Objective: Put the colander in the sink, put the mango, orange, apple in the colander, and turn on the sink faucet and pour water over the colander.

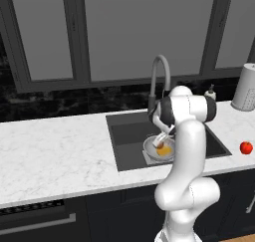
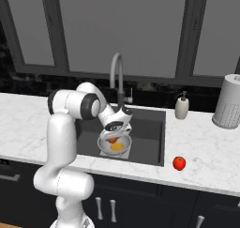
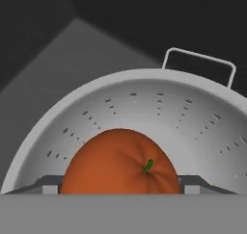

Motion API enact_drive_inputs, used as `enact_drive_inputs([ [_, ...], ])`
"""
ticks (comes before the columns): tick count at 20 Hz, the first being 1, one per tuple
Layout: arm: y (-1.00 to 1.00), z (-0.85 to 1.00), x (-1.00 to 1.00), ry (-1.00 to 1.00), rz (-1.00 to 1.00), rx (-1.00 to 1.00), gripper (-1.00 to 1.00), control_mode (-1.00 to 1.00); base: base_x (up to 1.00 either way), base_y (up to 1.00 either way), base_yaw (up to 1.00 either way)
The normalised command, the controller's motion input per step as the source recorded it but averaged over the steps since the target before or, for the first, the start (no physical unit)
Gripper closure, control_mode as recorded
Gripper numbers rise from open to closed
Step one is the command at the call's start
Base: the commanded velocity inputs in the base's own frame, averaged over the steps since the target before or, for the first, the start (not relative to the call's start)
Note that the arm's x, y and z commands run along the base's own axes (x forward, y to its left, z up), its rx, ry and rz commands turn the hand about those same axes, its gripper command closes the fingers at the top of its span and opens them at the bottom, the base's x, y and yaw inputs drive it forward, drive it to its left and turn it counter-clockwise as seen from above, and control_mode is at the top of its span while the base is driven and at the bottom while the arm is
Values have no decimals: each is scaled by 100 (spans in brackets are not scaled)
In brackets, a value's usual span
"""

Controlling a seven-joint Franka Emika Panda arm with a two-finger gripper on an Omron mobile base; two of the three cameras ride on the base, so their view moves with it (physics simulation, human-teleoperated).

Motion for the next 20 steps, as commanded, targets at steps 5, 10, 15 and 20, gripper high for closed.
enact_drive_inputs([
  [5,0,-43,14,0,0,0,-100,-100,0,0,0],
  [10,-5,-10,-11,0,0,0,-100,-100,0,0,0],
  [15,-27,8,-46,-1,0,5,-100,-100,0,0,0],
  [20,-7,50,-20,-1,0,13,-100,-100,0,0,0],
])
